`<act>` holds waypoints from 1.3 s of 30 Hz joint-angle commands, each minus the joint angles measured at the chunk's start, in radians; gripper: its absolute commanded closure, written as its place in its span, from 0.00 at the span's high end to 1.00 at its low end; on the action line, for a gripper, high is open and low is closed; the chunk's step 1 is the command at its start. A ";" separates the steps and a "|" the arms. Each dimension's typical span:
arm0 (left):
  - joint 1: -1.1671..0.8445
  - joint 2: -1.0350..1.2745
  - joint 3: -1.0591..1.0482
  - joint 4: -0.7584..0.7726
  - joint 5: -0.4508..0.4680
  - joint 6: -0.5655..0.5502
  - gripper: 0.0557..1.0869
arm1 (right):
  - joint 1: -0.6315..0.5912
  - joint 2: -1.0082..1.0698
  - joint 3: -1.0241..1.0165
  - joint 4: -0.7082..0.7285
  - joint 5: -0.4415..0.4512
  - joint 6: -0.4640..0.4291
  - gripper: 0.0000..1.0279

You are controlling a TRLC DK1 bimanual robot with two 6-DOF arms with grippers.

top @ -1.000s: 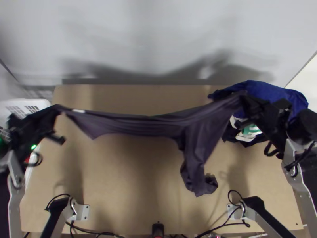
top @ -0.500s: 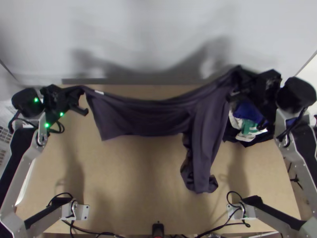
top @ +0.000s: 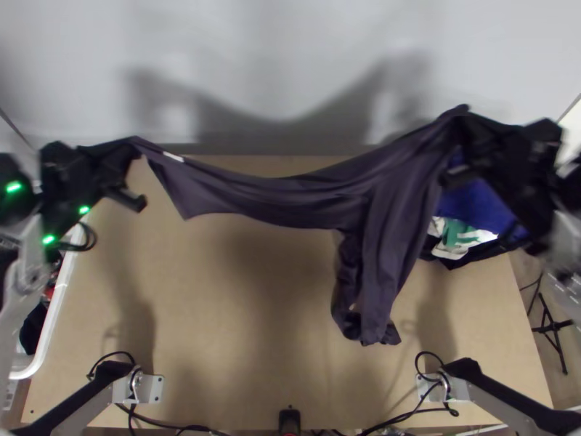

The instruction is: Fold the t-shirt

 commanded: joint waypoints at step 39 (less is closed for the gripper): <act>0.160 0.584 -0.007 -0.045 0.030 0.159 0.14 | -0.047 0.677 0.137 -0.231 -0.066 -0.008 0.03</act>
